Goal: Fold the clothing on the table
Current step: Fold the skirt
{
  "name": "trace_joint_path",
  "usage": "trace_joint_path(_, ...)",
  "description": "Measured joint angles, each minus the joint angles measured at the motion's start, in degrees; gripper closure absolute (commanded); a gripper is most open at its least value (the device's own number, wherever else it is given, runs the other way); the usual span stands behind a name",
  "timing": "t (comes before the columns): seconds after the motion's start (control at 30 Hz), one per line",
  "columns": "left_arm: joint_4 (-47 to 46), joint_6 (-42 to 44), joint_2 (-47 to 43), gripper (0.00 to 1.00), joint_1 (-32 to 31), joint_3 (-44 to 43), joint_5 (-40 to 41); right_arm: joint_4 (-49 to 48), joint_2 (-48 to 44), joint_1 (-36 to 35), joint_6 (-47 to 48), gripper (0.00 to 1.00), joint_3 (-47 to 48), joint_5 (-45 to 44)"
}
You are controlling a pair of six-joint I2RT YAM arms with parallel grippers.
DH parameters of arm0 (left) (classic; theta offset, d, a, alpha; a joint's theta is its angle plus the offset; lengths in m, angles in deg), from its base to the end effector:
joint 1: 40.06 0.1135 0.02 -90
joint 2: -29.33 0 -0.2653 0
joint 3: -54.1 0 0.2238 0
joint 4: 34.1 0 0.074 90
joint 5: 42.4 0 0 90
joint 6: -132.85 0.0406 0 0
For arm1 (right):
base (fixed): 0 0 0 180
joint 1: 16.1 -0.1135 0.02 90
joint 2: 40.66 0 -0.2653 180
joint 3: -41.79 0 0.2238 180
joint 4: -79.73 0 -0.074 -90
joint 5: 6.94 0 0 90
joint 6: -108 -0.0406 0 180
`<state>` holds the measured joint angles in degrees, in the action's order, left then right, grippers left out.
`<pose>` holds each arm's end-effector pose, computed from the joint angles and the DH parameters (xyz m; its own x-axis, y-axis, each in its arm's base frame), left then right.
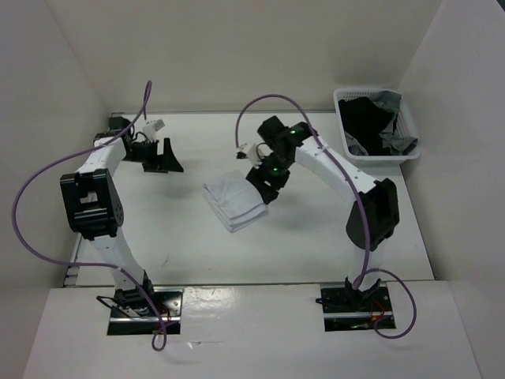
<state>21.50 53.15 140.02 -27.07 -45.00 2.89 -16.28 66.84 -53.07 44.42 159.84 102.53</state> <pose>0.3697 0.0560 0.2219 -0.8648 -0.0691 -0.4974 0.2649 0.7787 -0.5687 0.2729 0.2224 0.2999 -0.3998 -0.8260 -0.3974 -0.9165 0.3669 0.1593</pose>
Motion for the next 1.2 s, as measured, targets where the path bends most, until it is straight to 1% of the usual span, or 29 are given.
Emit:
trace_joint_path(0.1,1.55,0.2,-1.84,0.02,-3.37,-6.08,-2.45,-1.42,-4.57,5.88,-0.24,0.35,-7.02,-0.96)
trace_joint_path(0.2,3.98,1.42,-2.43,0.02,-8.13,-11.63,-7.56,-2.62,-8.92,11.39,-0.55,0.35,-13.33,-1.62)
trace_joint_path(0.37,10.01,5.7,-0.81,0.02,-17.09,-18.08,-14.16,-3.37,-15.26,16.87,-1.05,0.35,-19.96,-1.38)
trace_joint_path(0.5,16.48,11.26,4.57,0.02,-21.88,-22.27,-17.53,-3.76,-18.71,19.65,-1.38,0.35,-22.49,-1.03)
trace_joint_path(0.67,26.32,19.85,13.7,0.03,-23.04,-24.46,-19.98,-4.59,-20.17,20.57,-1.66,0.35,-24.11,-0.74)
trace_joint_path(0.77,29.66,23.19,16.85,0.03,-22.88,-23.82,-20.22,-4.85,-20.24,20.9,-1.73,0.35,-24.9,-0.59)
trace_joint_path(0.93,32.09,26.75,17.16,0.03,-22.4,-20.48,-20.46,-5.38,-20.28,21.0,-2.08,0.35,-25.92,-0.63)
trace_joint_path(1.2,33.55,30.88,17.51,0.03,-21.53,-10.75,-20.0,-6.01,-20.26,21.0,-2.56,0.35,-26.18,-0.61)
